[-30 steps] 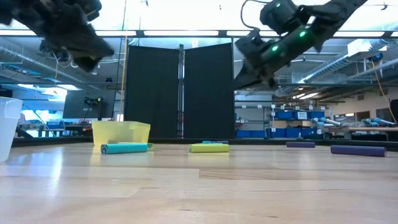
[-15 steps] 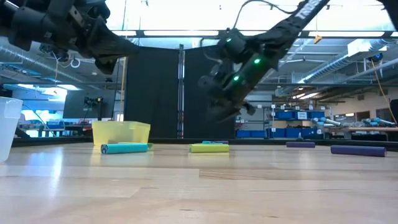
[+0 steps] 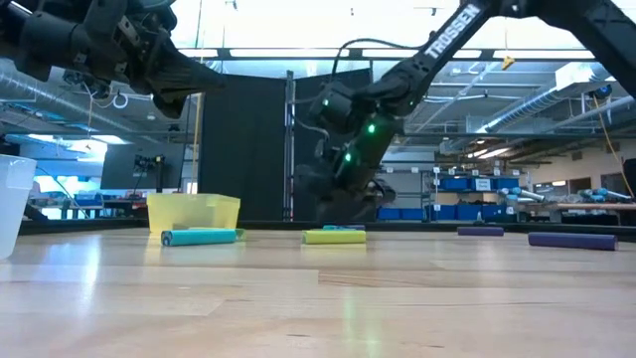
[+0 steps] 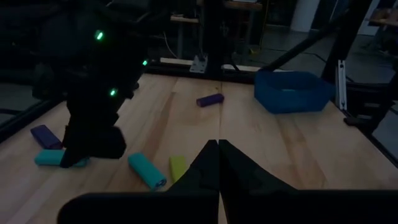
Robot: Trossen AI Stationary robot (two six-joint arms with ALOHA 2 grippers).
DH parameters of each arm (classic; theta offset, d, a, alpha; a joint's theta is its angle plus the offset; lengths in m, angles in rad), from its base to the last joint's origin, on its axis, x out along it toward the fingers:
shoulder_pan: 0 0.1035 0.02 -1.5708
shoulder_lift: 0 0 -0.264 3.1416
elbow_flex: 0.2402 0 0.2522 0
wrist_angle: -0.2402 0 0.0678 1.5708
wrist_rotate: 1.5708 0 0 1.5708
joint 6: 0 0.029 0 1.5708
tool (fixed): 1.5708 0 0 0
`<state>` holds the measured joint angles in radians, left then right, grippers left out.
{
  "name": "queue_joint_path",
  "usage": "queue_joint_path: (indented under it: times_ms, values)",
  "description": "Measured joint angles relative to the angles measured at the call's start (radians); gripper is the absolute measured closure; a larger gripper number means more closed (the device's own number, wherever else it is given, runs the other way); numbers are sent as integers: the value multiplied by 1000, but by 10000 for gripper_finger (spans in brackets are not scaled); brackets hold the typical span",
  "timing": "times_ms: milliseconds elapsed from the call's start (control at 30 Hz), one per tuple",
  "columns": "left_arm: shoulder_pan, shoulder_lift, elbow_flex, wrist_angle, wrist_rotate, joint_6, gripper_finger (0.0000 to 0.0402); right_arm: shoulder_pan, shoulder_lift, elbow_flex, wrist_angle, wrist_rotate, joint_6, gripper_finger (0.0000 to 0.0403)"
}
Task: Sort blocks
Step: Put the blue block into the blue bin
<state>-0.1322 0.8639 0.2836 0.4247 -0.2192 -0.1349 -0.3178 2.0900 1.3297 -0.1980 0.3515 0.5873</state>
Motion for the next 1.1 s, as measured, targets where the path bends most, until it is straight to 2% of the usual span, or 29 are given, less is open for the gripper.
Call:
queue_joint_path:
  times_ms: [300, 433, 533, 600, 767, 933, 1100]
  values:
    - [0, 0, 0, 0, -1, -4, 395, -19, 60, 16, -5, 3, 14, 181]
    - [0, 0, 0, -1, -14, -8, 394, -19, 61, 16, -4, -10, -12, 229]
    - [0, 0, 0, 8, -20, -56, 394, -21, 51, 16, -4, -81, -60, 279]
    - [0, 0, 0, 20, -23, -84, 394, -24, 31, 13, -27, -126, -105, 285]
    - [-1, 0, 0, 27, -61, -98, 394, -14, -86, 9, -148, -230, -189, 285]
    - [0, 0, 0, 29, -115, -104, 394, 66, -256, 10, -382, -240, -234, 285]
    - [0, 0, 0, 29, -155, -105, 394, 229, -439, 11, -683, -248, -75, 285]
